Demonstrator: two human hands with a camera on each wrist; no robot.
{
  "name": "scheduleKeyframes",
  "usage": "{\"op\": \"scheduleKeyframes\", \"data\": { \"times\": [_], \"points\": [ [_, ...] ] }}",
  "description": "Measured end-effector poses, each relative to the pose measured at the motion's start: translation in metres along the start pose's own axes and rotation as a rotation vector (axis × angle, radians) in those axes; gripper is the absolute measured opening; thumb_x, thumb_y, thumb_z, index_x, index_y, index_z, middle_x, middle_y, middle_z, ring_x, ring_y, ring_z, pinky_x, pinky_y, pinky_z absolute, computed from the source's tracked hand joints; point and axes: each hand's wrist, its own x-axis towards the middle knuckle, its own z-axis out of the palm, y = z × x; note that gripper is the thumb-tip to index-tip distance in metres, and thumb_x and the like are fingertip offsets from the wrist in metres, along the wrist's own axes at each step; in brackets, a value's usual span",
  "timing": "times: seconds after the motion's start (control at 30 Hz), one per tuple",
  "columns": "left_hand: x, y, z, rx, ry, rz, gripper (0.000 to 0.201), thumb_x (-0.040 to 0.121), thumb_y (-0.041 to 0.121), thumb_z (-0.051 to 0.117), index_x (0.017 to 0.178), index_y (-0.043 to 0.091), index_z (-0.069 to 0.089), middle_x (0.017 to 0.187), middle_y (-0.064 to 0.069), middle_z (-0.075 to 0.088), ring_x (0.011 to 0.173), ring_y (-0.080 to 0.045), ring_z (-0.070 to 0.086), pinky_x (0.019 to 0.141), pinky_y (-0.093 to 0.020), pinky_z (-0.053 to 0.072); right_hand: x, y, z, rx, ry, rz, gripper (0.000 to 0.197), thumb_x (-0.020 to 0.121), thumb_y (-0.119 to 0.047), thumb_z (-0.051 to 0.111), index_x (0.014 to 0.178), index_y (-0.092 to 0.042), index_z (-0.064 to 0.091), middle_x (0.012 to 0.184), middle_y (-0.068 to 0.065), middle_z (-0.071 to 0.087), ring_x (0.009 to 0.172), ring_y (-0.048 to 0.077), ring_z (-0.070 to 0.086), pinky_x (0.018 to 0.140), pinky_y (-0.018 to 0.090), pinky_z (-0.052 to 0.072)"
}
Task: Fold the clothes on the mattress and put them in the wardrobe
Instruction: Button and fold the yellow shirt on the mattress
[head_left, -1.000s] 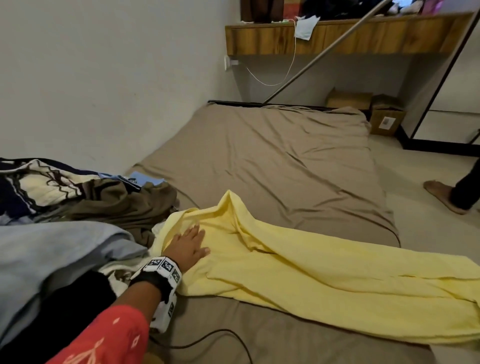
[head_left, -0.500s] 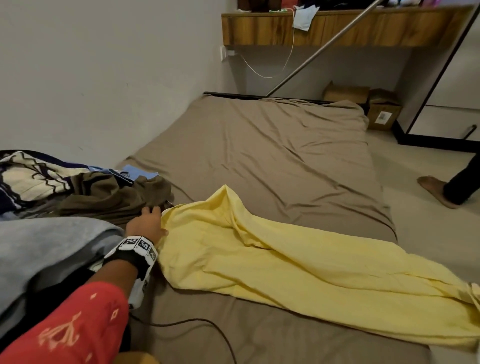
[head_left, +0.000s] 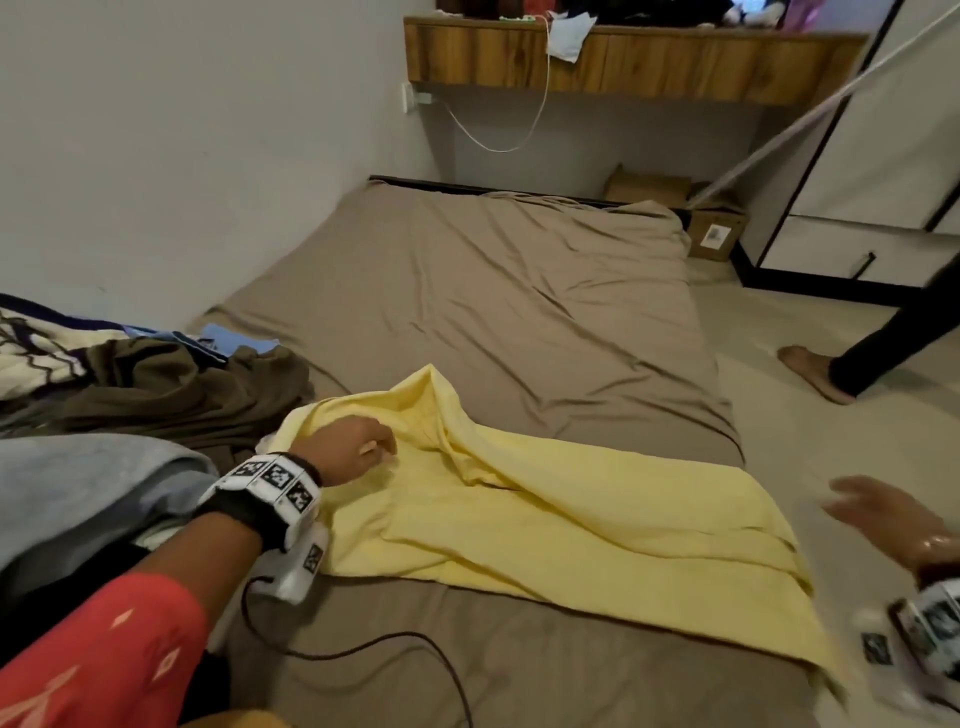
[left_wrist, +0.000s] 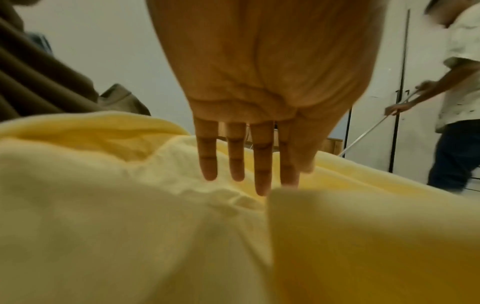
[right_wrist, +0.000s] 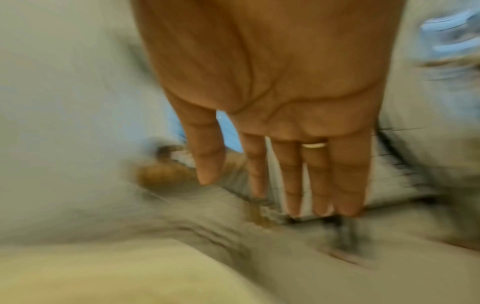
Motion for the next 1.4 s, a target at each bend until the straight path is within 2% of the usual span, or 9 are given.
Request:
{"op": "scheduleKeyframes", "data": {
  "times": [0.17,0.3,0.4,0.6,0.77,0.9,1.0,1.23,1.4],
  "points": [
    [0.014,-0.029,-0.001,0.110,-0.207,-0.090,0.036,0.096,0.015,0.044,0.131,0.019,0.050,0.138,-0.002,0.048,0.125,-0.019,0.044,0.102,-0.026,0.032,-0.064,-0.230,0.069,0.048,-0.297,-0.713,0.031,0.088,-0.004,0.057,0.119,-0.009,0.059,0.122,0.006,0.053,0.113,0.014,0.044,0.096,0.014,0.029],
    [0.020,-0.042,0.001,0.132,-0.244,-0.094,0.044,0.094,0.013,0.043,0.138,0.020,0.042,0.145,0.001,0.040,0.132,-0.017,0.037,0.106,-0.024,0.026,-0.066,-0.307,0.160,-0.234,-0.480,-0.686,0.049,0.089,-0.026,0.059,0.136,-0.020,0.045,0.153,0.014,0.012,0.141,0.027,0.016,0.110,0.026,0.018],
    [0.024,-0.050,0.005,0.122,-0.247,-0.072,0.046,0.095,0.015,0.045,0.140,0.019,0.037,0.148,0.001,0.036,0.134,-0.017,0.035,0.106,-0.023,0.023,-0.061,-0.306,0.193,-0.429,-0.448,-0.707,0.061,0.092,-0.021,0.051,0.146,-0.014,0.024,0.153,0.010,0.020,0.137,0.027,0.028,0.109,0.031,0.027],
    [0.020,-0.061,0.015,-0.014,-0.170,-0.092,0.037,0.094,0.012,0.049,0.130,0.005,0.048,0.132,-0.011,0.051,0.117,-0.026,0.049,0.090,-0.023,0.033,-0.076,-0.262,0.204,-0.504,-0.494,-0.951,0.050,0.089,-0.015,0.036,0.139,-0.018,0.039,0.154,-0.005,0.021,0.139,0.016,0.025,0.109,0.030,0.021],
    [0.013,-0.054,0.006,-0.057,0.243,-0.095,0.011,0.085,0.013,0.059,0.095,0.016,0.055,0.106,-0.008,0.058,0.092,-0.029,0.058,0.074,-0.032,0.042,-0.070,-0.261,0.190,0.123,-0.238,-0.891,0.046,0.074,-0.014,0.035,0.111,-0.008,0.062,0.120,0.008,0.058,0.115,0.024,0.052,0.091,0.016,0.031],
    [0.016,-0.040,0.004,0.065,0.152,0.146,0.063,0.083,0.015,0.062,0.139,0.028,0.036,0.145,0.002,0.037,0.100,-0.024,0.060,0.080,-0.034,0.050,-0.064,-0.264,0.187,-0.267,-0.207,-0.782,0.060,0.089,-0.039,0.026,0.146,-0.021,0.022,0.155,0.006,0.013,0.143,0.022,0.015,0.110,0.032,0.019],
    [0.023,-0.036,0.004,0.244,-0.042,0.201,0.040,0.091,0.029,0.054,0.130,0.025,0.051,0.144,0.003,0.042,0.118,-0.021,0.052,0.094,-0.032,0.043,-0.071,-0.260,0.199,-0.649,-0.333,-0.657,0.066,0.094,-0.056,0.023,0.147,-0.031,-0.006,0.155,0.003,-0.018,0.144,0.026,-0.012,0.113,0.052,0.002],
    [0.018,-0.032,-0.004,0.219,0.151,0.034,0.068,0.085,0.025,0.062,0.136,0.034,0.017,0.145,0.001,0.033,0.102,-0.026,0.060,0.067,-0.032,0.045,-0.079,-0.262,0.201,-0.596,-0.310,-0.557,0.066,0.095,-0.051,0.032,0.148,-0.030,-0.001,0.157,0.004,-0.010,0.145,0.024,-0.002,0.112,0.052,0.009],
    [0.037,-0.022,0.000,0.249,0.011,0.181,0.041,0.089,0.019,0.052,0.131,0.018,0.052,0.149,0.005,0.035,0.117,-0.024,0.054,0.084,-0.032,0.046,-0.077,-0.258,0.195,-0.649,-0.279,-0.586,0.051,0.099,-0.032,0.032,0.147,-0.026,0.015,0.157,0.003,0.003,0.144,0.021,0.010,0.111,0.044,0.020]
  ]
}}
